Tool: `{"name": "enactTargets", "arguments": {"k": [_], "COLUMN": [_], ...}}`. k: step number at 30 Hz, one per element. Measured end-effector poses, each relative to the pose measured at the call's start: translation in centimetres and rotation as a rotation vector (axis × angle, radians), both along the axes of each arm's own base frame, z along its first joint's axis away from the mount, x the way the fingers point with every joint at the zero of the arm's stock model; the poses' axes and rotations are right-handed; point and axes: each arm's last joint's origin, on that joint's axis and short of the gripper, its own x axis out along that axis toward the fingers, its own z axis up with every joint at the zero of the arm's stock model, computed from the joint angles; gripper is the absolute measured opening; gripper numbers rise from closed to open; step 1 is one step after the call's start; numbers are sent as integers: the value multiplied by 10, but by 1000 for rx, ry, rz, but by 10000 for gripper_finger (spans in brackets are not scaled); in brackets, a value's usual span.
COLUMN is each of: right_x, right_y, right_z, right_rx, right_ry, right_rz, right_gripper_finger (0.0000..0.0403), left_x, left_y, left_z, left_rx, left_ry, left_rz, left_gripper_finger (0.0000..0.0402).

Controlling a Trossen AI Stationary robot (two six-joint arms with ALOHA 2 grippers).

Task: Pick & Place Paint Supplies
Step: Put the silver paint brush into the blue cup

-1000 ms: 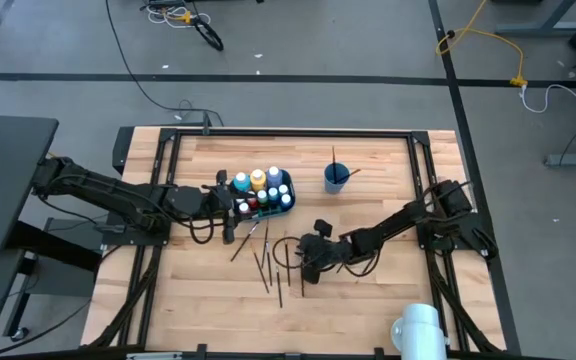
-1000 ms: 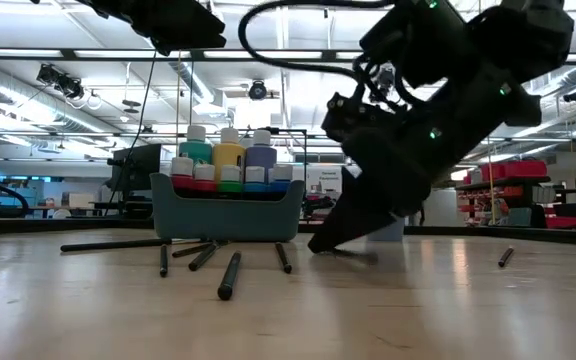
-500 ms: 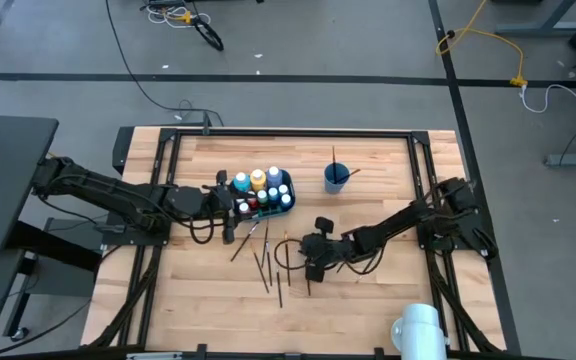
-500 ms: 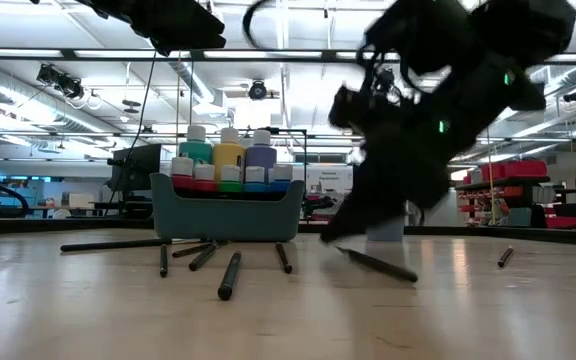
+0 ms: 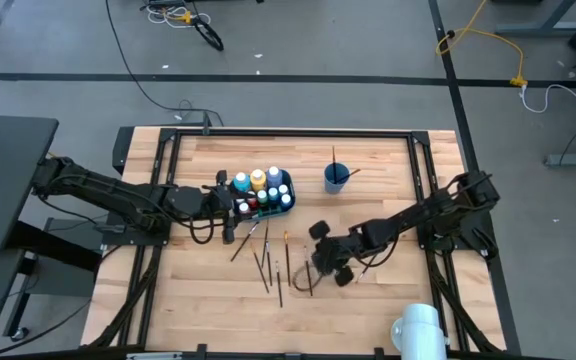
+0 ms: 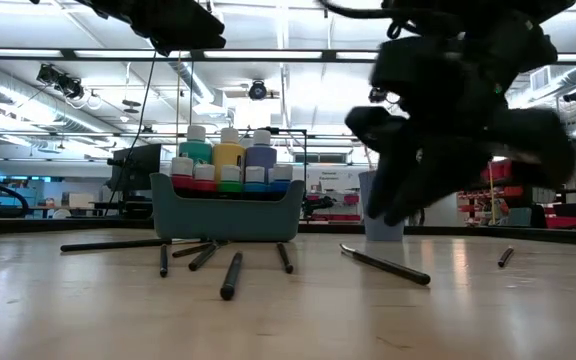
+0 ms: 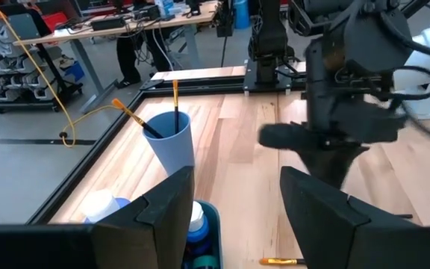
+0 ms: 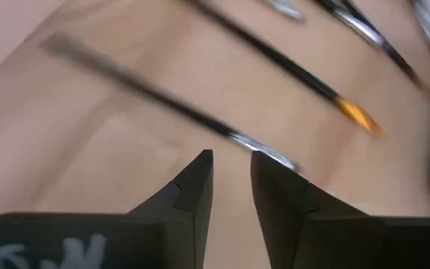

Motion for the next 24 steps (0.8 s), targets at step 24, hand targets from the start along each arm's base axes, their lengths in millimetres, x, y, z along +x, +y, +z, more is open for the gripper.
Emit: {"name": "enactTargets", "arguments": {"k": [24], "right_x": [19], "right_y": [-23], "right_z": [-22], "right_rx": [-80], "right_ry": [-83], "right_rz": [567], "right_gripper_finger": [96], "left_x": [0], "left_y": [0], "left_z": [0], "left_rx": [42], "left_ry": [10], "left_rz": [-11], "left_gripper_finger": [210]}}
